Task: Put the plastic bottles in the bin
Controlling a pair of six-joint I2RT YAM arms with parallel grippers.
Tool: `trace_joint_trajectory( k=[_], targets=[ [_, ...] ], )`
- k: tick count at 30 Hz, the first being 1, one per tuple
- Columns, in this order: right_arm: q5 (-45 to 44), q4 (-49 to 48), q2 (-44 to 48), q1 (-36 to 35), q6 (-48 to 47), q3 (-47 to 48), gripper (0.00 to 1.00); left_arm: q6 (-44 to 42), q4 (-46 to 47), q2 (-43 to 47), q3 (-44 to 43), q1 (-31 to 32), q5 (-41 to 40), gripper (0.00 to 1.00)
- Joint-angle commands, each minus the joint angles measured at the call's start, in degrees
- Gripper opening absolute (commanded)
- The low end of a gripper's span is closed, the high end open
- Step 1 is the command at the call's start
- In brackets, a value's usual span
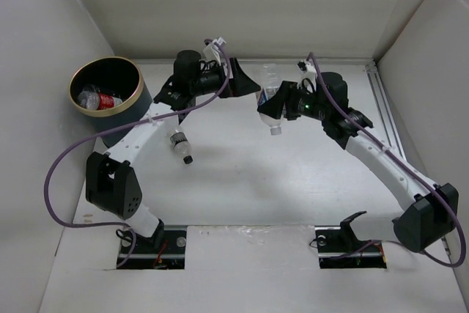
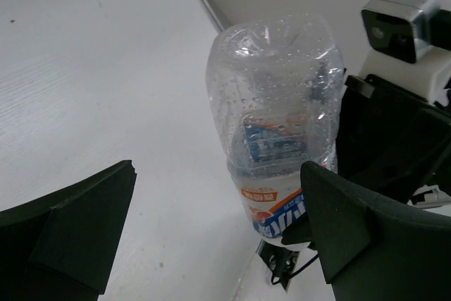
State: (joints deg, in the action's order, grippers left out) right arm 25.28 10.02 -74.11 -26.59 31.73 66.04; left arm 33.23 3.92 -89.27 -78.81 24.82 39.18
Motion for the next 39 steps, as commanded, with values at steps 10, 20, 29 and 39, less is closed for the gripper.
trace_joint_trajectory(
  k=[10, 20, 29, 39],
  targets=[
    [6.80, -3.87, -1.65, -2.77, 1.32, 3.22, 0.00, 9.92, 19.11, -0.11, -1.18, 1.89, 7.84, 1.00],
    [3.37, -5.54, -4.28, -2.06, 3.69, 8.56, 0.00, 8.34, 13.40, -3.88, -5.83, 2.95, 7.32, 0.33],
    [-1.53, -1.59, -0.61, 0.30, -0.95, 3.58, 1.00, 2.46, -8.73, -6.88, -28.66, -7.57, -6.21, 0.00],
    [-4.10, 2.20, 3.27, 4.97, -5.27, -5.92, 1.00, -1.32, -28.88, -4.77, -44.94, -38.30, -24.93, 0.00]
  ],
)
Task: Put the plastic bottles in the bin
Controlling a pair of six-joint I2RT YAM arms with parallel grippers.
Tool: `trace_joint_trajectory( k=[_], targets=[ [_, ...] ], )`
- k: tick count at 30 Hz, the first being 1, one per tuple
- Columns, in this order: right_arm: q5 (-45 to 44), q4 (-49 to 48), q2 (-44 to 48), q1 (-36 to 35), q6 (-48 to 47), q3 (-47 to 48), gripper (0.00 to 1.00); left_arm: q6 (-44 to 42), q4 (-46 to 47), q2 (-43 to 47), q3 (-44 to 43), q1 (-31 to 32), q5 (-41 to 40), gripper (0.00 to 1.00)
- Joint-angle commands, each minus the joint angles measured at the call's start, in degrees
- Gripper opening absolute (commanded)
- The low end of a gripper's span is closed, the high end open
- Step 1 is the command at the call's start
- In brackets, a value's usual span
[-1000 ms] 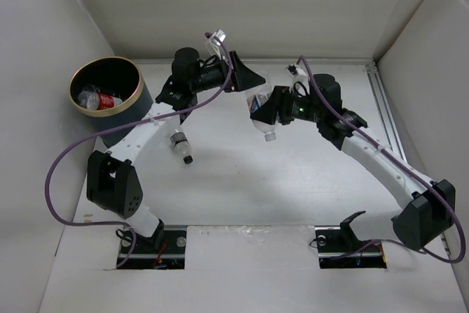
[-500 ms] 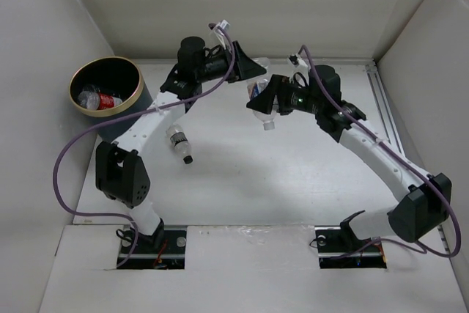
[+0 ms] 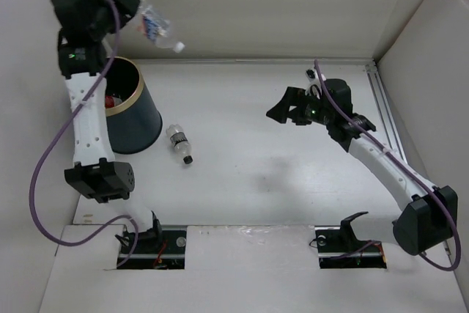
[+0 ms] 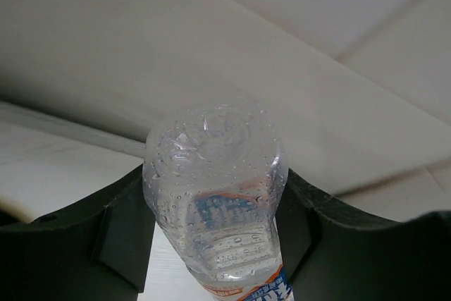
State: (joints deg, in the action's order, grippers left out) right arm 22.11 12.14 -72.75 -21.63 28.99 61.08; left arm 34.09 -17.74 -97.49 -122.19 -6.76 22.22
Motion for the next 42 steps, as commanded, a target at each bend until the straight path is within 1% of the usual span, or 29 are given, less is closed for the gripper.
trace_joint_trajectory(
  k=[1, 2, 3, 4, 6, 7, 9, 10, 15, 16, 17, 18, 19, 21, 24, 26, 29, 32, 33, 34, 35, 36, 37, 38, 39, 40, 41, 42],
  targets=[
    [-0.93, -0.53, 1.91, 0.01, -2.54, -1.48, 1.00, -2.18, -7.83, 4.23, -0.60, -9.12, -8.68, 0.00],
    [-1.54, -0.54, 1.91, -0.60, -2.54, -2.10, 1.00, -2.70, -7.84, 5.28, 0.19, -11.32, -9.38, 0.00],
    [-1.54, -1.41, 1.91, -1.22, -2.02, -2.10, 1.00, -3.49, -8.62, 5.90, 2.55, -14.47, -12.52, 0.00],
    [-1.54, -1.42, 1.91, -2.27, -2.01, -2.10, 1.00, -3.50, -8.63, 6.78, 4.14, -15.37, -14.90, 0.00],
    [-2.06, -1.95, 1.12, -3.33, -2.01, -2.10, 1.00, -5.16, -8.02, 9.67, 9.65, -15.91, -20.08, 0.00],
    [-2.07, -1.95, 0.34, -3.33, -2.01, -1.58, 1.00, -5.17, -7.06, 10.47, 11.43, -15.91, -24.72, 0.00],
    [-2.07, -1.95, -0.28, -4.73, -2.01, -1.06, 1.00, -5.70, -5.47, 11.88, 14.60, -15.91, -27.48, 0.00],
    [-2.07, -1.95, -0.29, -4.74, -2.53, -1.05, 1.00, -5.70, -5.47, 11.89, 16.53, -15.91, -30.10, 0.00],
    [-2.77, -1.95, -0.29, -7.89, -3.06, -0.52, 1.00, -4.99, -6.35, 10.74, 17.69, -15.91, -36.36, 0.00],
    [-2.77, -1.95, -0.29, -8.51, -3.07, -0.52, 1.00, -4.39, -7.04, 10.14, 17.69, -15.91, -37.15, 0.10],
    [-3.82, -1.95, -0.29, -9.30, -3.07, -0.52, 1.00, -4.38, -7.05, 10.13, 17.69, -15.39, -37.16, 0.47],
    [-6.26, -1.34, -0.29, -11.40, -3.07, 0.00, 1.00, -4.38, -7.05, 10.13, 17.69, -14.77, -38.20, 0.65],
    [-7.59, -0.46, -0.90, -12.64, -3.59, 1.05, 1.00, -4.38, -7.05, 10.13, 17.17, -14.25, -38.91, 0.79],
    [-10.58, 0.60, -2.74, -15.19, -3.59, 2.55, 1.00, -4.91, -7.83, 10.13, 15.85, -13.02, -40.75, 1.00],
    [-14.71, 1.31, -5.55, -19.75, -3.59, 5.18, 1.00, -5.43, -8.89, 8.99, 13.48, -13.01, -39.45, 1.00],
    [-16.30, 1.31, -7.05, -21.34, -2.98, 7.11, 1.00, -5.96, -8.89, 8.99, 13.47, -13.01, -38.57, 1.00],
    [-18.15, 1.31, -11.87, -24.41, -2.46, 10.10, 1.00, -7.45, -8.37, 11.79, 12.95, -11.17, -35.32, 1.00],
    [-19.55, 1.91, -19.34, -27.93, -1.84, 16.25, 1.00, -9.56, -8.37, 15.13, 12.24, -7.75, -33.74, 1.00],
    [-20.26, 2.88, -21.62, -28.81, -1.84, 20.27, 1.00, -10.17, -9.15, 16.01, 12.24, -7.22, -32.69, 1.00],
    [-20.87, 3.41, -26.26, -29.60, -1.84, 22.40, 1.00, -10.18, -10.46, 18.02, 12.24, -7.21, -30.33, 1.00],
    [-21.57, 3.94, -28.65, -30.22, -1.31, 24.50, 1.00, -10.18, -11.26, 19.08, 13.02, -7.21, -26.04, 1.00],
    [-21.58, 4.46, -31.02, -30.84, -1.31, 28.70, 1.00, -10.18, -11.27, 20.40, 14.16, -7.21, -23.74, 1.00],
    [-21.58, 5.25, -35.40, -31.63, -1.31, 30.66, 1.00, -10.18, -10.22, 23.63, 18.09, -7.21, -20.93, 1.00],
    [-22.19, 5.26, -37.53, -31.63, -0.79, 32.59, 1.00, -10.18, -9.52, 25.32, 20.39, -7.21, -16.29, 1.00],
    [-22.20, 5.96, -39.55, -32.33, -0.78, 34.53, 1.00, -10.18, -8.73, 26.99, 22.68, -7.21, -13.89, 1.00],
    [-22.72, 7.10, -41.57, -32.95, -0.78, 38.46, 1.00, -10.18, -8.02, 28.66, 24.96, -7.21, -11.43, 1.00],
    [-22.72, 7.80, -45.51, -32.95, -0.78, 40.50, 1.00, -10.18, -7.41, 31.72, 29.16, -7.21, -9.32, 1.00],
    [-22.72, 8.42, -47.38, -33.56, -0.78, 42.35, 1.00, -10.18, -6.36, 33.23, 31.20, -7.21, -5.73, 1.00]
  ],
)
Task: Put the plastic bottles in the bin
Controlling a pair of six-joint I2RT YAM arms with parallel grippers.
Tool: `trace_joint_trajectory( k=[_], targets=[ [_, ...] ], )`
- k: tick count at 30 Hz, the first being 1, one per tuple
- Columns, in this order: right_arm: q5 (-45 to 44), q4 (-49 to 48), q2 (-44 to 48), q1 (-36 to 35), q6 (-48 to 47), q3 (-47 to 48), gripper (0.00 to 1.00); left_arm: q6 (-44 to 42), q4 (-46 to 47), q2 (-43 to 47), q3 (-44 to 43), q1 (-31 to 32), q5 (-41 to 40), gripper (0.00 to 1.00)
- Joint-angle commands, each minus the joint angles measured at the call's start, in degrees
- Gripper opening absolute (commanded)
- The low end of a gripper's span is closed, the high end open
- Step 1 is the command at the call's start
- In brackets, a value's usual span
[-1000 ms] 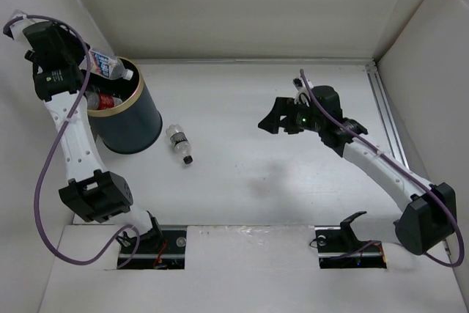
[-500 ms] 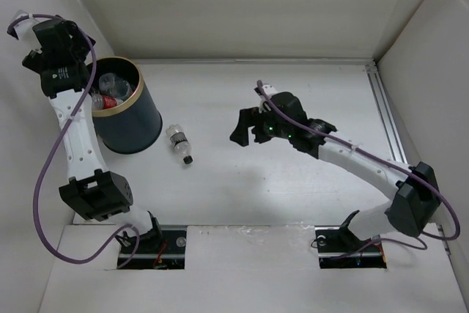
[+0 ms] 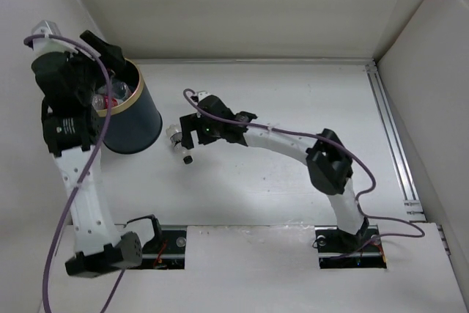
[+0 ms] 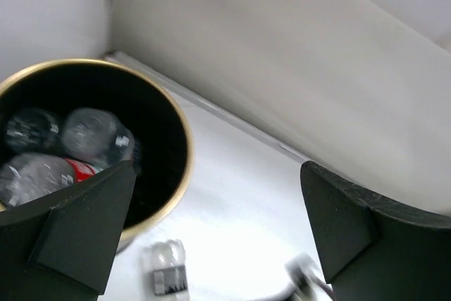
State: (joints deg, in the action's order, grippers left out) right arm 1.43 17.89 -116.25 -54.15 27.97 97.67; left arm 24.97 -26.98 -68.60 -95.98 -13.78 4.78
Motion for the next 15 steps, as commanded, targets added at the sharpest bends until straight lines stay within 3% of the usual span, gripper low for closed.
trace_joint_trajectory(
  k=[1, 5, 12, 15],
  targets=[
    [-2.05, 3.20, -5.55, -1.57, 0.25, 8.82, 1.00, -0.46, 3.42, 5.74, 7.02, -0.19, 13.14, 1.00],
    [-2.74, 3.20, -13.28, -2.63, 0.25, 13.42, 1.00, 0.43, 6.23, 13.21, 16.07, -0.19, 19.29, 1.00],
    [-6.08, 6.88, -23.30, -3.68, 0.77, 22.81, 0.99, 0.43, 6.77, 17.09, 21.53, -0.19, 24.05, 1.00],
    [-5.56, 6.90, -25.43, -3.68, 0.77, 24.05, 0.89, 0.43, 7.91, 18.23, 24.35, -0.19, 25.19, 1.00]
  ],
)
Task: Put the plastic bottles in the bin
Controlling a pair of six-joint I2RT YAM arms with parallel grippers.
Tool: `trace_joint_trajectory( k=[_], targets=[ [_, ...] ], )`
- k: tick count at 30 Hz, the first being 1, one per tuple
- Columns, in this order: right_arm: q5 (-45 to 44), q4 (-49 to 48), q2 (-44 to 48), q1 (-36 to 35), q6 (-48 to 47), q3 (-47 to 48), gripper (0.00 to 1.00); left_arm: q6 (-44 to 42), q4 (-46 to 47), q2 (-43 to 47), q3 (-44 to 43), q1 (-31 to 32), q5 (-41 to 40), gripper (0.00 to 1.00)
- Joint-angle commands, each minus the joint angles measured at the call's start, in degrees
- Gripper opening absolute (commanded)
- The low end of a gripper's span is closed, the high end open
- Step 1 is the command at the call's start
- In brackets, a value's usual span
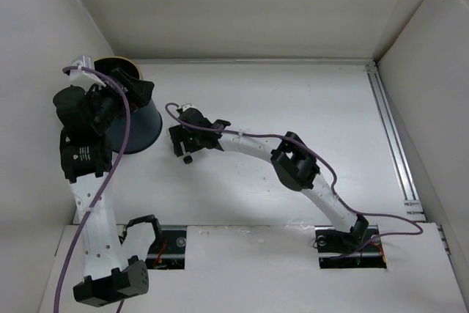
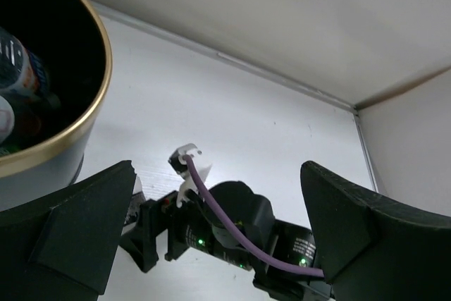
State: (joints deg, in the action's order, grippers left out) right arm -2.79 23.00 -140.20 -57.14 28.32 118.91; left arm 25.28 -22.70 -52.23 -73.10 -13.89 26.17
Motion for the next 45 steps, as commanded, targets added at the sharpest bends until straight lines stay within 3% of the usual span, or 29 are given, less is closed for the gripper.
trace_joint_trajectory(
  k=[1, 6, 9, 13, 16, 19, 20, 23, 26, 29, 33, 39, 41, 44, 45],
  targets=[
    [-1.34, 1.78, -2.00, -0.69, 0.42, 2.82, 0.83, 0.12, 3.63, 1.87, 1.99, -0.08, 3.80, 1.00],
    [-0.82, 0.64, -1.75, -0.69, 0.42, 0.63, 0.19, -0.40, 5.29, 1.34, 3.40, -0.08, 5.64, 1.00],
    [-1.78, 0.02, 2.46, 0.02, 0.95, -3.85, 0.00, -0.40, 6.96, -0.07, 3.40, -0.08, 8.96, 1.00],
    [-2.06, -4.44, 14.58, 3.97, 2.89, -16.66, 0.00, 1.88, 11.17, -4.28, 3.93, -0.08, 16.87, 1.00],
    [1.45, -10.95, 26.27, 8.53, 4.20, -28.18, 0.00, 7.49, 19.85, -8.66, 5.07, 0.79, 24.25, 1.00],
    [11.11, -16.66, 35.92, 13.71, 4.73, -35.84, 0.00, 6.81, 20.17, -13.75, 0.19, 7.44, 21.83, 1.00],
    [15.31, -17.81, 37.88, 14.77, 4.73, -36.99, 0.00, 5.67, 18.67, -15.34, -2.20, 13.74, 17.81, 1.00],
    [17.55, -19.31, 44.12, 16.97, 5.87, -38.32, 0.00, 6.97, 20.73, -20.27, -5.73, 20.28, 15.57, 1.00],
    [19.83, -20.63, 49.12, 17.68, 6.40, -39.01, 0.00, 8.82, 23.66, -24.13, -7.13, 22.58, 15.57, 1.00],
    [27.64, -26.51, 52.65, 19.34, 10.08, -40.77, 0.00, 8.30, 23.14, -28.00, -9.77, 26.71, 13.21, 1.00],
    [31.35, -27.49, 53.19, 19.35, 10.88, -39.38, 0.00, 10.22, 27.42, -30.12, -10.49, 29.53, 14.42, 1.00],
    [29.34, -27.49, 52.13, 18.74, 10.88, -37.53, 0.00, 13.20, 30.34, -31.97, -9.96, 31.47, 17.24, 1.00],
    [28.02, -28.01, 52.13, 18.74, 10.88, -37.53, 0.00, 13.22, 31.05, -31.97, -9.25, 31.47, 18.47, 0.74],
    [25.74, -29.33, 52.13, 18.74, 10.88, -37.53, 0.00, 13.22, 29.13, -33.11, -10.91, 31.47, 18.47, 0.13],
    [23.12, -29.33, 52.13, 18.74, 10.88, -37.53, 0.03, 13.22, 29.11, -33.11, -11.53, 31.47, 18.47, 0.08]
  ],
)
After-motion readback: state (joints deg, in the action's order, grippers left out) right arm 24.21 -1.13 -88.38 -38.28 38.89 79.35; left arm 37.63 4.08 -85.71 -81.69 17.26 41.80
